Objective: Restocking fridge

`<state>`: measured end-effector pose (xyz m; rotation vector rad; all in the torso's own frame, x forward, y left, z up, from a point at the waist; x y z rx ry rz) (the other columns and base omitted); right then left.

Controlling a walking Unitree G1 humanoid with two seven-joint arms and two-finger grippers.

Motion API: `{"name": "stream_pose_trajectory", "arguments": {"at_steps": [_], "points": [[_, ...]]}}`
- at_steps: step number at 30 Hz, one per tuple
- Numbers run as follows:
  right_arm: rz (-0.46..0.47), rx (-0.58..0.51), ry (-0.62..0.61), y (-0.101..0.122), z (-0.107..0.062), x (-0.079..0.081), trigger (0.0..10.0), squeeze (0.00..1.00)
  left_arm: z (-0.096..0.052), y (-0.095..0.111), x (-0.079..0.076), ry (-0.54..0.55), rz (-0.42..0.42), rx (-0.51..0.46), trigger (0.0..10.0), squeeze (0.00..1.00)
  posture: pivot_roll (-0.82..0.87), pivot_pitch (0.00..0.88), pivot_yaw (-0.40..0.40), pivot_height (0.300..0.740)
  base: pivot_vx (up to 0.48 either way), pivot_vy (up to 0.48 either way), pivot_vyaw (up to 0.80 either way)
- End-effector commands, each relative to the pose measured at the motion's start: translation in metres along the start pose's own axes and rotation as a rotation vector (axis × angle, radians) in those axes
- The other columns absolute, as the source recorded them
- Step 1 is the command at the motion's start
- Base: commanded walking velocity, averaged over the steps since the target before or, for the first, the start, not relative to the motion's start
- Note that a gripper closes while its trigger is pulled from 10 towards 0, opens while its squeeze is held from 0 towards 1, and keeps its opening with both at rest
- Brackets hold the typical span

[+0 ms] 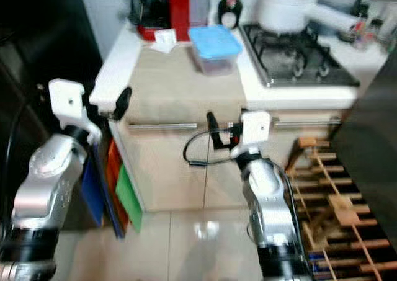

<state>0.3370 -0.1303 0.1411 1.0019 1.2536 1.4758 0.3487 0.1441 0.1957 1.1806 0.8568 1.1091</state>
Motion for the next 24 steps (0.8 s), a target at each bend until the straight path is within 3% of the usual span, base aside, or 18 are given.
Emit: {"name": "stream_pose_trajectory", "arguments": {"at_steps": [1, 6, 7, 11, 15, 17, 18, 20, 24], "points": [[-0.018, -0.03, -0.029, 0.006, -0.004, -0.01, 10.0, 0.0, 0.008, 0.014, -0.018, -0.077, 0.019, -0.045, 10.0, 0.0, -0.1, 0.0, 0.053, 0.74, 0.48, 0.0, 0.0], [-0.028, -0.041, -0.039, 0.007, -0.006, -0.009, 10.0, 0.0, 0.014, 0.024, -0.017, -0.081, 0.022, -0.077, 10.0, 0.0, -0.1, 0.0, 0.057, 0.74, 0.48, 0.0, 0.0], [-0.033, -0.053, -0.043, 0.01, -0.005, -0.009, 10.0, 0.0, 0.019, 0.031, -0.009, -0.042, -0.003, -0.091, 10.0, 0.0, -0.11, 0.0, 0.058, 0.74, 0.48, 0.0, 0.0], [-0.059, -0.093, -0.048, 0.021, -0.003, -0.01, 10.0, 0.0, 0.03, 0.046, -0.003, -0.02, -0.071, -0.119, 10.0, 0.0, -0.11, 0.0, 0.058, 0.74, 0.205, 0.0, 0.0], [-0.095, -0.179, -0.06, 0.047, 0.001, -0.009, 10.0, 0.0, 0.05, 0.056, -0.009, -0.027, -0.271, -0.098, 10.0, 0.0, -0.1, 0.0, 0.05, 0.74, 0.0, 0.0, 0.0], [-0.099, -0.192, -0.062, 0.052, 0.002, -0.009, 10.0, 0.0, 0.053, 0.055, -0.012, -0.033, -0.298, -0.085, 10.0, 0.0, -0.1, 0.0, 0.05, 0.74, 0.0, 0.0, 0.0], [-0.106, -0.23, -0.089, 0.064, 0.003, -0.011, 10.0, 0.0, 0.065, 0.049, -0.021, -0.064, -0.387, -0.026, 10.0, 0.0, -0.11, 0.0, 0.054, 0.74, 0.0, 0.0, 0.0], [-0.117, -0.268, -0.117, 0.078, 0.003, -0.015, 10.0, 0.0, 0.077, 0.041, -0.029, -0.072, -0.482, 0.036, 10.0, 0.0, -0.12, 0.0, 0.066, 0.74, 0.0, 0.0, 0.0], [-0.138, -0.314, -0.181, 0.093, -0.001, -0.024, 10.0, 0.0, 0.092, 0.017, -0.036, -0.013, -0.642, 0.178, 10.0, 0.0, -0.15, 0.0, 0.083, 0.74, 0.0, 0.0, 0.0]]}}
Point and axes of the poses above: a point about 5 cm out from each wrist's last joint towards the gripper, its own z axis pointing out of the wrist towards the gripper, its own y axis along the axis of the wrist's last joint, x = y × z, the point moved 4 cm from there along z, pointing out of the wrist towards the gripper, and after that the axes turned 2 degrees about -z, right-handed, at the moved point
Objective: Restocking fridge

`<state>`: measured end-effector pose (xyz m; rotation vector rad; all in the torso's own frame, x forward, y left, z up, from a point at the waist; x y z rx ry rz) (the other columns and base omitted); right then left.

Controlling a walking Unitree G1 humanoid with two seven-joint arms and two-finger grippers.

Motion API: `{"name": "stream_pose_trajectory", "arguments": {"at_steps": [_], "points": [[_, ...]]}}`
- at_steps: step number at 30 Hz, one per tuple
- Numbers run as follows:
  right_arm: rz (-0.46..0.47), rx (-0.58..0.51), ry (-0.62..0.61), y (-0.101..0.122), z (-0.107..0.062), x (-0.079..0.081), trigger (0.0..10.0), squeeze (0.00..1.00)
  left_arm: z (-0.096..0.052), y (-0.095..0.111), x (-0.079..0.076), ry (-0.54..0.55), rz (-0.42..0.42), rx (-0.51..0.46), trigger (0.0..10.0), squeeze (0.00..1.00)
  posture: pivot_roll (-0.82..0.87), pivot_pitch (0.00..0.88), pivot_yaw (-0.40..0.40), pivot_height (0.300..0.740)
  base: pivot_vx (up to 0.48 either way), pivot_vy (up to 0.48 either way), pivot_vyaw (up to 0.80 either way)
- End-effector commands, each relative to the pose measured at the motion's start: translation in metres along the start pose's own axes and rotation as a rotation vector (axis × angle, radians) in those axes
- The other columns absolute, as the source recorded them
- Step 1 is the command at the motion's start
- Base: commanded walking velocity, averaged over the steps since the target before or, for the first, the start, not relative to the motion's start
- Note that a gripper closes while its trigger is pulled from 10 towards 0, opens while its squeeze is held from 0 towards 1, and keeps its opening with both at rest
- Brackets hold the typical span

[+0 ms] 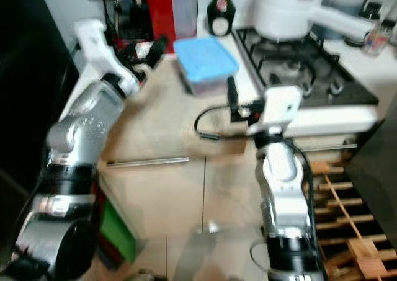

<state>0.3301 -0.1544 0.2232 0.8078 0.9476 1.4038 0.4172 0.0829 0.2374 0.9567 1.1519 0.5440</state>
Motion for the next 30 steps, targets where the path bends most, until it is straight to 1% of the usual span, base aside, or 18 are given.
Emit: {"name": "stream_pose_trajectory", "arguments": {"at_steps": [1, 4, 6, 8, 9, 10, 11, 12, 13, 18, 22, 24, 25, 26, 28, 30], "points": [[-0.01, -0.024, -0.029, 0.009, 0.003, -0.005, 10.0, 0.0, 0.003, -0.005, 0.008, 0.049, -0.053, 0.037, 10.0, 0.0, -0.15, 0.0, 0.083, 0.74, 0.0, 0.0, 0.0], [-0.039, -0.04, -0.078, 0.017, 0.0, -0.015, 10.0, 0.0, 0.009, -0.018, 0.016, 0.119, -0.157, 0.088, 10.0, 0.0, -0.17, 0.011, 0.1, 0.74, 0.0, 0.0, 0.0], [-0.052, -0.045, -0.102, 0.021, -0.003, -0.021, 10.0, 0.0, 0.011, -0.023, 0.024, 0.173, -0.197, 0.102, 10.0, 0.0, -0.18, 0.021, 0.109, 0.74, 0.0, 0.0, 0.0], [-0.078, -0.044, -0.146, 0.025, -0.007, -0.032, 10.0, 0.0, 0.018, -0.034, 0.024, 0.183, -0.272, 0.125, 10.0, 0.0, -0.21, 0.043, 0.117, 0.74, 0.0, 0.0, 0.0], [-0.085, -0.043, -0.155, 0.026, -0.008, -0.034, 10.0, 0.0, 0.019, -0.036, 0.02, 0.175, -0.291, 0.128, 10.0, 0.0, -0.22, 0.051, 0.119, 0.74, 0.0, 0.0, 0.0], [-0.085, -0.043, -0.155, 0.026, -0.008, -0.034, 10.0, 0.0, 0.019, -0.036, 0.02, 0.175, -0.291, 0.128, 10.0, 0.0, -0.22, 0.051, 0.119, 0.74, 0.0, 0.0, 0.0], [-0.094, -0.04, -0.165, 0.028, -0.011, -0.037, 10.0, 0.0, 0.023, -0.038, 0.013, 0.157, -0.294, 0.133, 10.0, 0.0, -0.23, 0.057, 0.118, 0.74, 0.0, 0.0, 0.0], [-0.094, -0.04, -0.165, 0.028, -0.011, -0.037, 10.0, 0.0, 0.023, -0.038, 0.013, 0.157, -0.294, 0.133, 10.0, 0.0, -0.23, 0.057, 0.118, 0.74, 0.0, 0.0, 0.0], [-0.104, -0.032, -0.167, 0.028, -0.013, -0.038, 10.0, 0.0, 0.026, -0.039, 0.006, 0.137, -0.278, 0.137, 10.0, 0.0, -0.24, 0.066, 0.115, 0.74, 0.0, 0.0, 0.0], [-0.111, -0.005, -0.164, 0.027, -0.019, -0.039, 10.0, 0.0, 0.03, -0.041, 0.005, 0.148, -0.277, 0.138, 10.0, 0.0, -0.25, 0.082, 0.108, 0.74, 0.0, 0.0, 0.0], [-0.115, 0.026, -0.148, 0.024, -0.025, -0.037, 10.0, 0.0, 0.031, -0.035, 0.013, 0.2, -0.308, 0.093, 10.0, 0.0, -0.26, 0.099, 0.1, 0.74, 0.0, 0.0, 0.0], [-0.116, 0.031, -0.146, 0.024, -0.026, -0.037, 10.0, 0.0, 0.031, -0.035, 0.015, 0.207, -0.314, 0.091, 10.0, 0.0, -0.26, 0.1, 0.099, 0.74, 0.0, 0.0, 0.0], [-0.115, 0.038, -0.142, 0.023, -0.026, -0.036, 10.0, 0.0, 0.03, -0.035, 0.021, 0.237, -0.327, 0.082, 10.0, 0.0, -0.26, 0.105, 0.097, 0.74, 0.0, 0.0, 0.0], [-0.114, 0.047, -0.139, 0.022, -0.028, -0.035, 10.0, 0.0, 0.027, -0.034, 0.031, 0.293, -0.349, 0.062, 10.0, 0.0, -0.26, 0.106, 0.097, 0.74, 0.0, 0.0, 0.0], [-0.113, 0.049, -0.139, 0.022, -0.029, -0.035, 10.0, 0.0, 0.027, -0.034, 0.034, 0.308, -0.355, 0.056, 10.0, 0.0, -0.27, 0.107, 0.097, 0.74, 0.0, 0.0, 0.0], [-0.114, 0.054, -0.136, 0.022, -0.029, -0.035, 10.0, 0.0, 0.026, -0.029, 0.037, 0.326, -0.373, 0.028, 10.0, 0.0, -0.27, 0.109, 0.097, 0.74, 0.0, 0.0, 0.0]]}}
Point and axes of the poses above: a point about 5 cm out from each wrist's last joint towards the gripper, its own z axis pointing out of the wrist towards the gripper, its own y axis along the axis of the wrist's last joint, x = y × z, the point moved 4 cm from there along z, pointing out of the wrist towards the gripper, and after that the axes turned 2 degrees about -z, right-handed, at the moved point
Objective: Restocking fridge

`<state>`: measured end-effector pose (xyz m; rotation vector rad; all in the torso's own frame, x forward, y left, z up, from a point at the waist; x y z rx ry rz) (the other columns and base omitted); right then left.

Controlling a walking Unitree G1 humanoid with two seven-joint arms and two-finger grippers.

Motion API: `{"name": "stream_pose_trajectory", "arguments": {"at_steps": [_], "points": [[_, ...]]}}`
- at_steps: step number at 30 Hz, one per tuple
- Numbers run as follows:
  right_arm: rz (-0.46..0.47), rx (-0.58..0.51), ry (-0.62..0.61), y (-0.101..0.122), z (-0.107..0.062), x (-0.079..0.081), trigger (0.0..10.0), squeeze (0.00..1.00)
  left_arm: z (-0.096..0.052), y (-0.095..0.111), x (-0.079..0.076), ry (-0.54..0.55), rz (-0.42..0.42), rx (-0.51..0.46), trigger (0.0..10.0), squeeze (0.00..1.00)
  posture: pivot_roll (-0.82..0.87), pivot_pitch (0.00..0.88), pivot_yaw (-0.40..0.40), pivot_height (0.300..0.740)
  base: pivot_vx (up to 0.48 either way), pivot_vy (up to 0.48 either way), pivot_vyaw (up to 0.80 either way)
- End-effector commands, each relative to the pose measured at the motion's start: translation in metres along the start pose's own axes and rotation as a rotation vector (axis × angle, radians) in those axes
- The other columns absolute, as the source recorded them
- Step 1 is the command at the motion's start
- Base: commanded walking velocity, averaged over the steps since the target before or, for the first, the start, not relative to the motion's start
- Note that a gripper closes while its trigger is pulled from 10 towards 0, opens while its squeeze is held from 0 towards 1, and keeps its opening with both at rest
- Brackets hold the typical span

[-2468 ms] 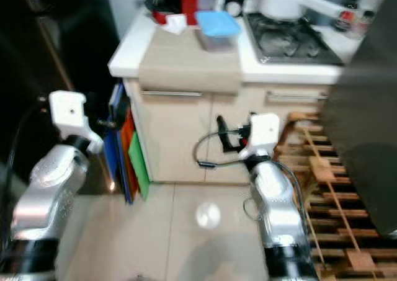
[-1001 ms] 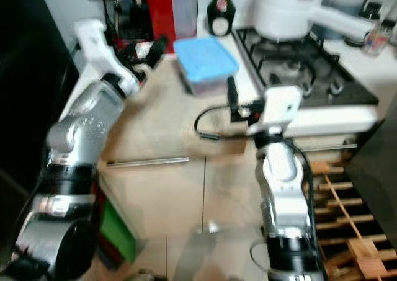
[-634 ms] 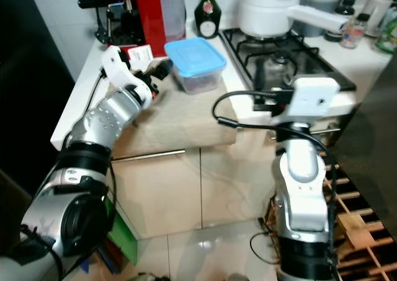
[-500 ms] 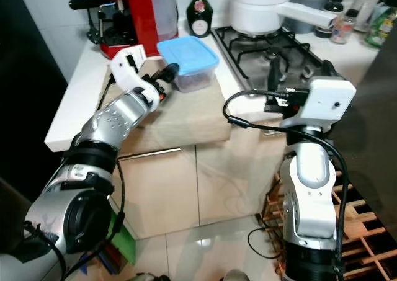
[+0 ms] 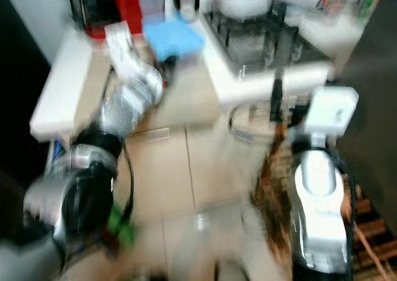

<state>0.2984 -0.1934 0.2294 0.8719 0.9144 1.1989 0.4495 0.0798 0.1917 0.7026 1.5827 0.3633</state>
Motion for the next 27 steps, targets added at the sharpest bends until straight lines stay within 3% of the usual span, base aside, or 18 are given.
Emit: {"name": "stream_pose_trajectory", "arguments": {"at_steps": [1, 9, 11, 12, 15, 17, 19, 20, 21, 23, 25, 27], "points": [[0.008, -0.005, 0.011, 0.004, -0.001, 0.002, 10.0, 0.0, 0.0, 0.011, 0.002, 0.016, -0.023, -0.043, 10.0, 0.0, -0.27, 0.11, 0.096, 0.74, 0.0, 0.0, 0.0], [0.006, 0.011, 0.021, 0.002, -0.004, 0.003, 10.0, 0.0, 0.001, 0.021, -0.01, -0.057, -0.049, -0.08, 10.0, 0.0, -0.27, 0.108, 0.101, 0.74, 0.0, 0.0, 0.0], [0.007, 0.014, 0.046, 0.005, -0.016, 0.008, 10.0, 0.0, -0.009, 0.024, -0.015, -0.154, 0.226, -0.118, 10.0, 0.0, -0.27, 0.099, 0.109, 0.74, 0.0, 0.0, 0.0], [0.003, 0.02, 0.054, 0.005, -0.021, 0.009, 10.0, 0.0, -0.014, 0.022, -0.015, -0.182, 0.307, -0.125, 10.0, 0.0, -0.27, 0.098, 0.109, 0.74, 0.0, 0.0, 0.0], [-0.023, 0.081, 0.106, -0.007, -0.046, 0.014, 10.0, 0.0, -0.051, 0.031, -0.011, -0.297, 0.66, -0.228, 10.0, 0.0, -0.26, 0.094, 0.107, 0.74, 0.0, 0.0, 0.0], [-0.013, 0.125, 0.117, -0.013, -0.058, 0.013, 10.0, 0.0, -0.082, 0.034, -0.004, -0.349, 0.813, -0.265, 10.0, 0.0, -0.24, 0.095, 0.101, 0.74, 0.0, 0.0, 0.0], [0.006, 0.154, 0.119, -0.019, -0.062, 0.011, 10.0, 0.0, -0.108, 0.031, 0.009, -0.348, 0.839, -0.23, 10.0, 0.0, -0.2, 0.09, 0.087, 0.74, 0.0, 0.0, 0.0], [0.006, 0.154, 0.119, -0.019, -0.062, 0.011, 10.0, 0.0, -0.108, 0.031, 0.009, -0.348, 0.839, -0.23, 10.0, 0.0, -0.2, 0.09, 0.087, 0.74, 0.0, 0.0, 0.0], [0.03, 0.177, 0.135, -0.025, -0.06, 0.011, 10.0, 0.0, -0.134, 0.024, 0.012, -0.38, 0.847, -0.214, 10.0, 0.0, -0.17, 0.087, 0.074, 0.74, 0.0, 0.0, 0.0], [0.039, 0.186, 0.143, -0.027, -0.059, 0.011, 10.0, 0.0, -0.141, 0.021, 0.011, -0.393, 0.847, -0.211, 10.0, 0.0, -0.17, 0.087, 0.074, 0.74, 0.0, 0.0, 0.0], [0.08, 0.229, 0.231, -0.037, -0.054, 0.024, 10.0, 0.0, -0.162, 0.008, 0.017, -0.349, 0.895, -0.221, 10.0, 0.0, -0.11, 0.074, 0.049, 0.74, 0.0, 0.0, 0.0], [0.089, 0.239, 0.264, -0.041, -0.051, 0.03, 10.0, 0.0, -0.166, 0.007, 0.017, -0.325, 0.899, -0.24, 10.0, 0.0, -0.1, 0.069, 0.037, 0.74, 0.0, 0.0, 0.0]]}}
Point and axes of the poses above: a point about 5 cm out from each wrist's last joint towards the gripper, its own z axis pointing out of the wrist towards the gripper, its own y axis along the axis of the wrist's last joint, x = y × z, the point moved 4 cm from there along z, pointing out of the wrist towards the gripper, and after that the axes turned 2 degrees about -z, right-handed, at the moved point
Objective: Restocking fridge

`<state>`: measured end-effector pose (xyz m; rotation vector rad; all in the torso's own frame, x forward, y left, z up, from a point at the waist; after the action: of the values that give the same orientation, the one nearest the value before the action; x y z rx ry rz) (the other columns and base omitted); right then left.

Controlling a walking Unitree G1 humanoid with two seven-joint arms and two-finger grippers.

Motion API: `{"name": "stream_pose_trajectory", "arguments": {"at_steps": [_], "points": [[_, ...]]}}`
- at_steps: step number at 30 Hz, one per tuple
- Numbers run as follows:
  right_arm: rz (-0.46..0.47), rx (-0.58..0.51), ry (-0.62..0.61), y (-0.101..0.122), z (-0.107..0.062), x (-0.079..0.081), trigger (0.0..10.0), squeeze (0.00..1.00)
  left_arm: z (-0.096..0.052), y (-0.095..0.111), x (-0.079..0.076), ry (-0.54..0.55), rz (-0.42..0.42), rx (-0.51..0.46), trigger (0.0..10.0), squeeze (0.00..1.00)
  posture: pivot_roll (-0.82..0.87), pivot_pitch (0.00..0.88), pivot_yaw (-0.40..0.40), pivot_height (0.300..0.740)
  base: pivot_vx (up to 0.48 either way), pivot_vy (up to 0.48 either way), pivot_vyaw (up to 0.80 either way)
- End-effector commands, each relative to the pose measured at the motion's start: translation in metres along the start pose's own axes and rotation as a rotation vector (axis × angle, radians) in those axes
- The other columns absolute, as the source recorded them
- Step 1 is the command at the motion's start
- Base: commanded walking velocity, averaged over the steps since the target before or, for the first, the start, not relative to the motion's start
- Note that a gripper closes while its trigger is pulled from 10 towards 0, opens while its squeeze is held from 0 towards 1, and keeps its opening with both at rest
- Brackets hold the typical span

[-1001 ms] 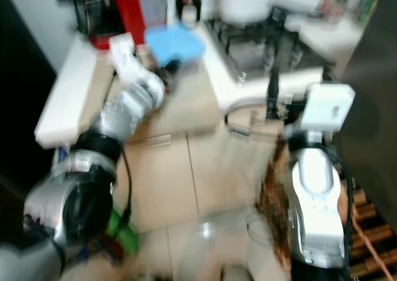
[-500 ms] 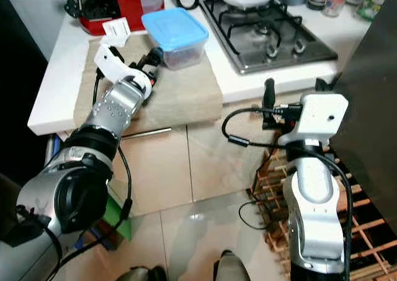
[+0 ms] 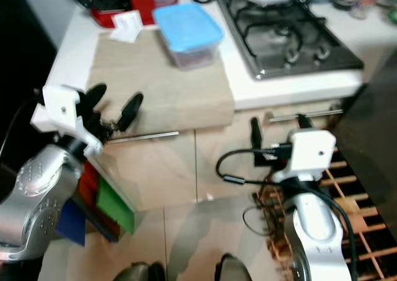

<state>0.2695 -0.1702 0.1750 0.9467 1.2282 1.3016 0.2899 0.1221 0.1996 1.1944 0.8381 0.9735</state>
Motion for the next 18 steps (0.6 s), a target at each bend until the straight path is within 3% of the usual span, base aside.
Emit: {"name": "stream_pose_trajectory", "arguments": {"at_steps": [1, 4, 9, 18], "points": [[0.037, 0.03, 0.032, -0.007, 0.004, 0.005, 10.0, 0.0, -0.001, 0.008, 0.004, 0.036, 0.025, -0.015, 10.0, 0.0, -0.09, 0.065, 0.032, 0.74, 0.0, 0.0, 0.77], [0.038, 0.026, 0.038, -0.008, 0.014, 0.007, 10.0, 0.0, 0.005, 0.004, 0.018, 0.113, 0.031, 0.014, 10.0, 0.0, -0.08, 0.047, 0.026, 0.74, 0.32, 0.0, 0.72], [0.016, -0.032, 0.057, 0.0, 0.024, 0.014, 10.0, 0.0, 0.022, 0.019, 0.011, 0.06, 0.049, -0.04, 10.0, 0.0, -0.09, 0.016, 0.043, 0.74, 0.48, 0.0, 0.68], [-0.018, -0.091, -0.008, 0.009, 0.029, 0.006, 10.0, 0.0, 0.039, 0.034, 0.006, -0.003, 0.081, -0.102, 10.0, 0.0, -0.12, 0.0, 0.055, 0.74, 0.48, 0.0, 0.64]]}}
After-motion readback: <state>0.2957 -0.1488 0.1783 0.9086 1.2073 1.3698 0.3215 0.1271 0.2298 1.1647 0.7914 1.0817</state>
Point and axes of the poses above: a point about 5 cm out from each wrist's last joint towards the gripper, its own z axis pointing out of the wrist towards the gripper, its own y axis along the axis of the wrist's last joint, x = y × z, the point moved 4 cm from there along z, pointing out of the wrist towards the gripper, and after that the axes turned 2 degrees about -z, right-handed, at the moved point
